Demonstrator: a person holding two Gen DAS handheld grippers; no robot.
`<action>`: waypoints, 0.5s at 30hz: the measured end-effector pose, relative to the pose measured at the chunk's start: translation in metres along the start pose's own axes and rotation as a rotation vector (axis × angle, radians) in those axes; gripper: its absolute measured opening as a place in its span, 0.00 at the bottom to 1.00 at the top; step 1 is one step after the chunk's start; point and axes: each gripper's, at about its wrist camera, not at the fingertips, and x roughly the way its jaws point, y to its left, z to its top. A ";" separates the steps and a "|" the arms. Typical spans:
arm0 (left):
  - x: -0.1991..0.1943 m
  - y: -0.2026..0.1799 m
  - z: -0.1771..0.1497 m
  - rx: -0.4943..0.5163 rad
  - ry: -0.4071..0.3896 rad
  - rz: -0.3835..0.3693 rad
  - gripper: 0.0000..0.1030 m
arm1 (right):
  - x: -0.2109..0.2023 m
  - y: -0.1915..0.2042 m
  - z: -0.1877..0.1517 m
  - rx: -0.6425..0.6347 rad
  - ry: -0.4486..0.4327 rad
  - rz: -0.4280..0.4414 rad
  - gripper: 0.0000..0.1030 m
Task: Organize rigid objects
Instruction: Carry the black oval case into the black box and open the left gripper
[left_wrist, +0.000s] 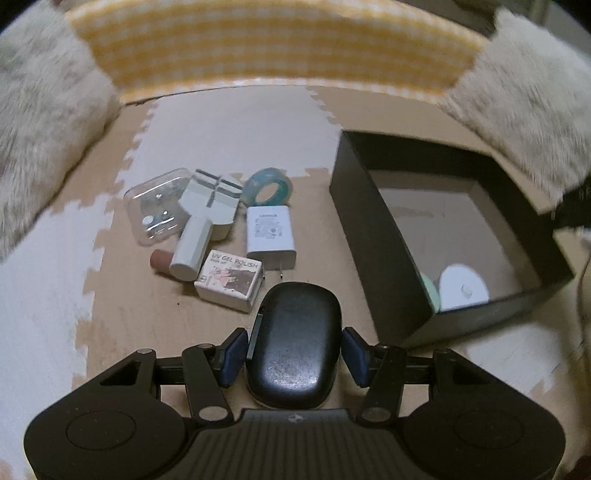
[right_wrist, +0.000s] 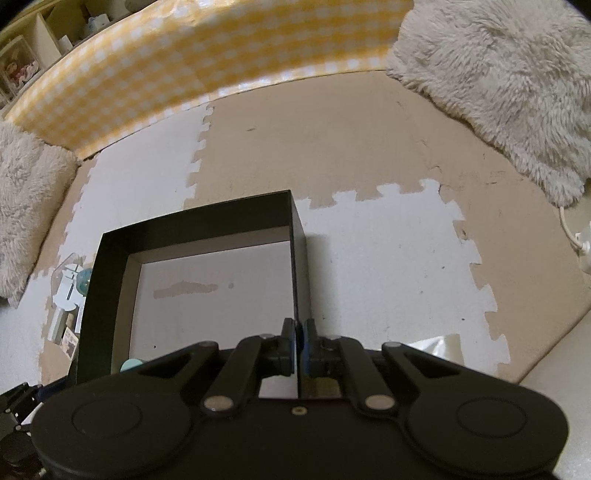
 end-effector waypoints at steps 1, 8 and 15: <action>-0.003 0.002 0.001 -0.026 -0.007 -0.006 0.54 | 0.000 0.000 0.000 0.001 0.000 0.002 0.05; -0.036 0.010 0.015 -0.124 -0.110 -0.030 0.54 | 0.000 0.001 -0.001 -0.014 -0.004 -0.006 0.04; -0.059 -0.006 0.034 -0.135 -0.190 -0.113 0.54 | 0.000 0.000 -0.002 -0.007 -0.006 0.004 0.04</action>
